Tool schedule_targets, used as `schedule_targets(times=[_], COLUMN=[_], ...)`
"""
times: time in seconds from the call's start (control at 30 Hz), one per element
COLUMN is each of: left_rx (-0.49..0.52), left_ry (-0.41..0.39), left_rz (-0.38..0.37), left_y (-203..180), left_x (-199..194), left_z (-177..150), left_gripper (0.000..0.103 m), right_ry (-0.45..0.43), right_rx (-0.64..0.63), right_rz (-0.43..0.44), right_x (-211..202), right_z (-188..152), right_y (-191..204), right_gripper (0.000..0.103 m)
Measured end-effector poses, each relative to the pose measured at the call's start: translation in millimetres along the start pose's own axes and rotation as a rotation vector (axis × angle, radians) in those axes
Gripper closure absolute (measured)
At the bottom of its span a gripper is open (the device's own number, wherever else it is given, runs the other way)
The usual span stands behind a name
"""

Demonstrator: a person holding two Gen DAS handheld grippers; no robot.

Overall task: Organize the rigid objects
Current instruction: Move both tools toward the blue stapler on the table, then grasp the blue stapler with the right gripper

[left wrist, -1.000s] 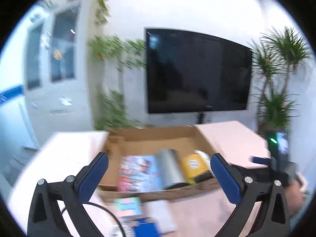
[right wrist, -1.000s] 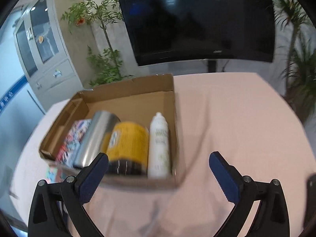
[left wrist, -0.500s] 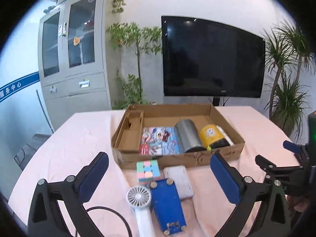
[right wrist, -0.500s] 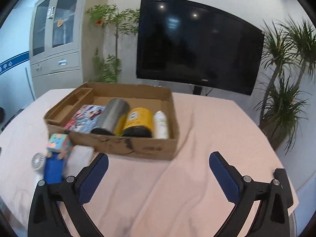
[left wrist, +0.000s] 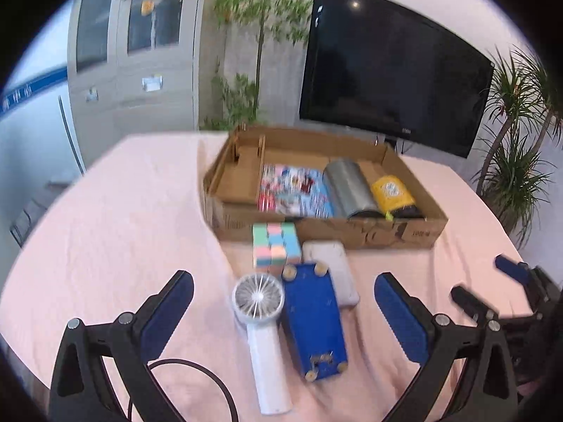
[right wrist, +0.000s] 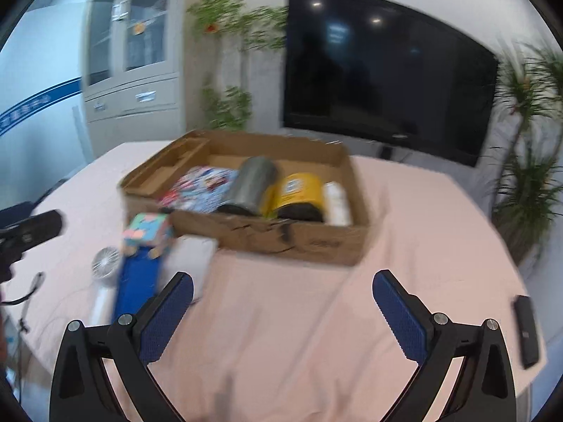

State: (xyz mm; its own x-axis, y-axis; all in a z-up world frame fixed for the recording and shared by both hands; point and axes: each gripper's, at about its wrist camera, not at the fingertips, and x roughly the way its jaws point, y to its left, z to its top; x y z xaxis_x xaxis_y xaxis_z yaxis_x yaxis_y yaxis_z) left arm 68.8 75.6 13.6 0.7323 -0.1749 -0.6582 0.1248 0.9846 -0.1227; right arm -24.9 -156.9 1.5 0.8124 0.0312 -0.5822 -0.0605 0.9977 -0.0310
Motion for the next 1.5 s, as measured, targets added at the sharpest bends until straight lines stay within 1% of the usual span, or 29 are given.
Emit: schedule_targets(times=[0.07,0.13,0.2,0.3,0.37,0.43,0.47,0.5,0.57,0.6,0.63,0.67,0.7,0.77,0.8,0.87,0.9,0.93,0.97,1.0,1.03,1.07,1.13,1.17,1.23,1.33,1.37,1.4,1.5], left_rx=[-0.03,-0.07,-0.129,-0.191,-0.215,-0.223,-0.219,-0.22,-0.225,-0.224,-0.221,-0.202,-0.188,-0.118,-0.087,-0.068,-0.096,-0.13,-0.162,-0.182,-0.209,-0.213,-0.209,-0.215,-0.234,-0.265,-0.269,-0.266,-0.246], left_ry=[0.063,0.118,0.177,0.208,0.217,0.266,0.285,0.313,0.369,0.386,0.401,0.409,0.408,0.391,0.38,0.333,0.303,0.278,0.254,0.237,0.207,0.197,0.175,0.143,0.132,0.177,0.195,0.202,0.2], left_rz=[-0.029,-0.063,-0.129,-0.239,-0.32,-0.397,-0.421,-0.449,-0.48,-0.491,-0.504,-0.543,-0.573,-0.681,-0.695,-0.676,-0.637,-0.574,-0.502,-0.451,-0.361,-0.295,-0.19,-0.156,-0.151,-0.15,-0.154,-0.161,-0.192], left_y=[14.3,25.5,36.6,43.2,40.7,33.6,31.5,27.2,18.5,14.4,9.5,-0.6,-6.8,-32.3,-37.9,-33.7,-20.3,-3.1,12.5,22.3,37.4,44.2,51.9,57.3,62.6,66.8,65.2,67.5,64.2], left_x=[15.4,28.0,42.4,52.2,57.8,67.1,70.5,77.1,91.5,95.8,100.2,103.4,103.7,98.6,94.5,82.7,76.9,73.4,70.6,68.7,66.0,64.4,59.7,53.7,49.1,48.4,49.7,49.4,49.0], left_z=[-9.0,-17.0,-25.7,-30.6,-30.6,-31.5,-31.8,-33.2,-37.9,-39.0,-40.1,-39.9,-38.8,-32.8,-30.8,-24.9,-21.5,-19.4,-19.0,-19.4,-21.2,-23.5,-27.9,-32.6,-37.5,-48.2,-51.7,-51.6,-52.9], left_gripper=[0.001,0.001,0.003,0.007,0.008,0.015,0.023,0.03,0.034,0.043,0.048,0.054,0.055,0.055,0.055,0.054,0.05,0.045,0.031,0.024,0.024,0.024,0.024,0.024,0.024,0.024,0.024,0.024,0.024], right_ry=[0.06,0.139,0.2,0.234,0.231,0.235,0.236,0.237,0.241,0.242,0.24,0.234,0.234,0.207,0.195,0.199,0.206,0.206,0.201,0.198,0.198,0.2,0.2,0.198,0.185,0.192,0.21,0.233,0.268], right_rx=[-0.027,-0.059,-0.074,-0.086,-0.107,-0.12,-0.111,-0.089,-0.055,-0.049,-0.049,-0.051,-0.051,-0.05,-0.048,-0.036,-0.028,-0.016,-0.01,-0.014,-0.014,-0.03,-0.065,-0.091,-0.128,-0.173,-0.171,-0.148,-0.035], right_rz=[0.108,0.253,0.343,0.412,0.412,0.385,0.38,0.382,0.387,0.386,0.383,0.374,0.374,0.363,0.351,0.322,0.31,0.305,0.303,0.303,0.303,0.309,0.305,0.295,0.287,0.246,0.254,0.26,0.331], right_x=[10.8,25.5,36.4,48.4,53.4,58.5,60.4,62.0,62.1,61.0,59.3,55.9,55.9,45.8,43.7,46.2,49.5,51.5,54.1,55.8,55.8,61.3,68.7,73.6,81.4,98.6,102.7,107.0,108.4], right_z=[-9.6,-25.2,-35.7,-41.0,-41.0,-39.4,-38.2,-37.6,-38.0,-40.0,-40.6,-43.5,-43.5,-48.3,-48.9,-49.3,-48.8,-48.0,-47.6,-47.9,-47.9,-48.3,-47.6,-46.3,-43.6,-42.0,-43.0,-43.9,-48.9], right_y=[14.4,39.4,60.9,88.6,103.0,112.4,111.8,109.4,101.3,97.6,91.8,87.9,87.9,74.0,68.8,58.4,53.6,49.1,46.3,47.8,47.8,58.6,80.1,93.8,114.6,134.5,135.6,134.0,112.8], right_gripper=[0.0,0.001,0.004,0.007,0.012,0.02,0.026,0.028,0.028,0.028,0.028,0.029,0.029,0.029,0.029,0.029,0.029,0.029,0.029,0.029,0.029,0.029,0.029,0.029,0.029,0.031,0.042,0.049,0.054])
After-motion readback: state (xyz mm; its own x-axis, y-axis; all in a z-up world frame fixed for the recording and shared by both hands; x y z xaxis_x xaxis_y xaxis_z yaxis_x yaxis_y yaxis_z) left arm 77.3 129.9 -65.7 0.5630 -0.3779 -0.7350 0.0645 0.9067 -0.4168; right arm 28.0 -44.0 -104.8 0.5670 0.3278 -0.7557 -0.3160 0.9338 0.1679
